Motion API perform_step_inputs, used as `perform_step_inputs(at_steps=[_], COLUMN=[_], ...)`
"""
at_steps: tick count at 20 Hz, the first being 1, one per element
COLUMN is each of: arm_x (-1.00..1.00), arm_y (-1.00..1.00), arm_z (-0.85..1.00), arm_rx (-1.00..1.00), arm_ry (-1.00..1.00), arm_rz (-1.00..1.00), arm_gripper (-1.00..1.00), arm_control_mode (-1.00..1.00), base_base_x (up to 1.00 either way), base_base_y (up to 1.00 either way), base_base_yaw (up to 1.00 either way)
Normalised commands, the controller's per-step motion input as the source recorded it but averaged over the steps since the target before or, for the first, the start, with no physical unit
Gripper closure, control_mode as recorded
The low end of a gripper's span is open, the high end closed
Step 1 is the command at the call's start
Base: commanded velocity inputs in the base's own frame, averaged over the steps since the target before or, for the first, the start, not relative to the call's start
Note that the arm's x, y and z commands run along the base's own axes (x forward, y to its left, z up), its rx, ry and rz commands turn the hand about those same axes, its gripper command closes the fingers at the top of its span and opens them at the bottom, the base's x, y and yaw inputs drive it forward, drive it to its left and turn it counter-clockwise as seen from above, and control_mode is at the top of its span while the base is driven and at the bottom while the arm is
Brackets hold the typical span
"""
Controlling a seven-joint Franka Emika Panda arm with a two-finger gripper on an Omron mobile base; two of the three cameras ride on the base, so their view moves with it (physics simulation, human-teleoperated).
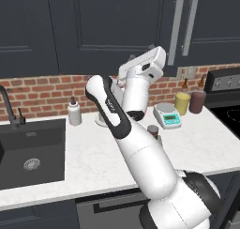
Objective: Pick the canned food and place it on the digital scale for weighing, and close the cabinet.
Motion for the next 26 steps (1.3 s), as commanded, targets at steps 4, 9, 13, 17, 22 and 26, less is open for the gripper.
perform_step_inputs(at_steps=[4, 9, 13, 17, 22, 26], arm_x=[0.43, 0.72, 0.67, 0.77, 0.79, 0.61], arm_y=[0.00, 0.00, 0.00, 0.00, 0.00, -0.16], arm_z=[0.34, 0.02, 0.00, -0.07, -0.26, -0.65], arm_rx=[-0.10, -0.13, -0.03, -0.01, -0.03, -0.03], arm_ry=[0.07, 0.18, 0.03, -0.01, -0.04, -0.17], arm_rz=[-0.23, -0.16, -0.04, -0.03, -0.05, -0.04], arm_gripper=[-1.00, -1.00, -1.00, -1.00, -1.00, -1.00], arm_control_mode=[-1.00, -1.00, -1.00, -1.00, -1.00, -1.00], base_base_x=[0.00, 0.00, 0.00, 0.00, 0.00, 0.00], base_base_y=[0.00, 0.00, 0.00, 0.00, 0.00, 0.00], base_base_yaw=[0.00, 0.00, 0.00, 0.00, 0.00, 0.00])
